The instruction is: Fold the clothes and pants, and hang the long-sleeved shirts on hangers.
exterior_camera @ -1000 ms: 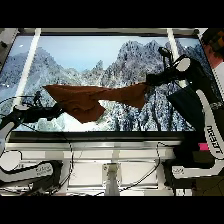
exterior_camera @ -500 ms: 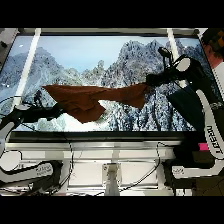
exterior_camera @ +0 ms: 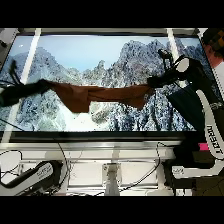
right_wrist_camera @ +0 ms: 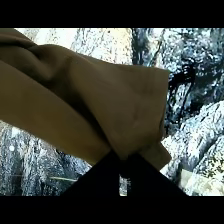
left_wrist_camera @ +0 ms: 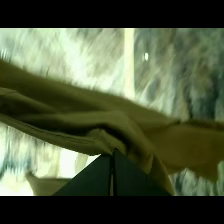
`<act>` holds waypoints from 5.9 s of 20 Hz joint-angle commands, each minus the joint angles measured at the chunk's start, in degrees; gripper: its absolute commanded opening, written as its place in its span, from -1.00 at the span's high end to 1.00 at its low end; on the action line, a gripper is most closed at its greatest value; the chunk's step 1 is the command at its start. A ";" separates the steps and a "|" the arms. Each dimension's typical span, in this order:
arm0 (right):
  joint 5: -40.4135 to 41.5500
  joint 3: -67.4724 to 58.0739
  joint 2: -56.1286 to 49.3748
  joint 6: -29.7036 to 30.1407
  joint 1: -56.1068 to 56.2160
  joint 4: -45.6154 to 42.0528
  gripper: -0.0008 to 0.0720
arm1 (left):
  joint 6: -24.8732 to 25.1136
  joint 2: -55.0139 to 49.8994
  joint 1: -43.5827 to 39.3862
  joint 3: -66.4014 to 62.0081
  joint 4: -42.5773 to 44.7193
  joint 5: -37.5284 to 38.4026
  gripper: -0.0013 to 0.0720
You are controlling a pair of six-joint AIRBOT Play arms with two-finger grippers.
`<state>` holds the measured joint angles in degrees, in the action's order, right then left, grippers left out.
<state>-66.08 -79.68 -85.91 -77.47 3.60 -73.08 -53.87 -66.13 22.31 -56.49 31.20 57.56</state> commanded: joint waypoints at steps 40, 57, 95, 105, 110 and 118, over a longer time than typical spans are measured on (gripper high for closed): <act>15.43 28.52 15.43 -1.66 -0.07 1.81 -0.27 | -7.45 13.68 1.20 12.66 20.20 -0.20 0.92; -9.51 39.08 15.43 44.39 -14.86 16.48 -0.15 | -7.48 13.73 1.25 12.52 20.13 -5.95 0.92; -0.42 -3.93 40.81 15.91 -6.10 17.11 0.94 | -6.62 34.27 5.35 -12.59 10.27 -25.79 0.92; 3.30 -8.96 50.97 11.28 -6.10 15.98 0.93 | -9.86 41.22 5.38 -12.57 10.23 -28.17 0.92; 3.08 -4.52 40.63 8.00 -6.10 13.20 0.94 | -12.00 26.95 5.27 -12.52 9.09 -14.60 0.92; 7.61 -1.38 10.29 7.39 -6.05 16.55 0.93 | -2.47 -6.29 -3.80 -12.55 2.84 -18.99 0.92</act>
<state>-61.52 -81.58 -65.65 -69.76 -2.46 -58.39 -62.22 -61.95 22.28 -68.99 36.32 41.67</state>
